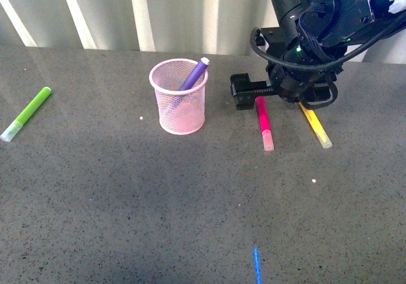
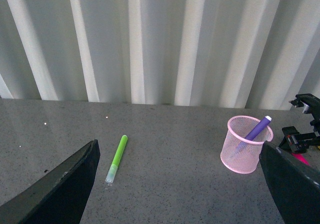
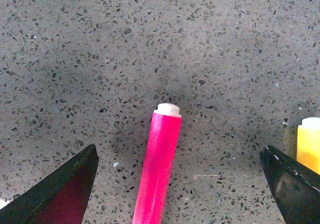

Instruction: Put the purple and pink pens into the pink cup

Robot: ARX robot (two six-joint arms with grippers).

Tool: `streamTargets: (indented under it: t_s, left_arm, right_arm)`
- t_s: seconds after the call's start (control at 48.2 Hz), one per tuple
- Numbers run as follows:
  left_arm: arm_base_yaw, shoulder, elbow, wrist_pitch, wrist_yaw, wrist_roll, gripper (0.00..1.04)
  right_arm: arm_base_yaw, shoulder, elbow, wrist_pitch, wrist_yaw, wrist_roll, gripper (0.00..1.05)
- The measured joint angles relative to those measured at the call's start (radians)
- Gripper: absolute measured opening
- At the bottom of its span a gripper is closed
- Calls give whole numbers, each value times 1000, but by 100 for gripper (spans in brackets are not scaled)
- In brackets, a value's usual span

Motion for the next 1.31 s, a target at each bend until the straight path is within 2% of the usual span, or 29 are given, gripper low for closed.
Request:
streamTargets:
  t_s: [0.062,0.27,0.498,0.581,0.664,0.809,0.892,0.996,1.162,1.307]
  left_arm:
    - [0,0,0,0,0,0,98]
    - [0,0,0,0,0,0,98]
    - [0,0,0,0,0,0,98]
    - [0,0,0,0,0,0,98]
    - [0,0,0,0,0,0,98]
    - [0,0,0,0,0,0,98]
    - [0,0,0,0,0,0,98]
    - [0,0,0,0,0,0,98]
    - [0,0,0,0,0,0,98]
    - [0,0,0,0,0,0,98]
  right_arm:
    - [-2,5,-5,9,0,10,95]
    - [-4,12,-26,32,-4,25,60]
    - [-6,11,-35,52,-3,27,32]
    - [-13,11,-43,66,-3,27,16]
    - [-18,7,-49,80,-2,29,12]
    - [-35,-14,-87,140,24,47,11]
    - [-44,-59,-134,236,77,42,11]
    - [-56,-168,-208,428,72,54,11]
    - [-34,-410,-340,825,-61,40,11]
    - [35,-461,-428,1059,-213,-5,11]
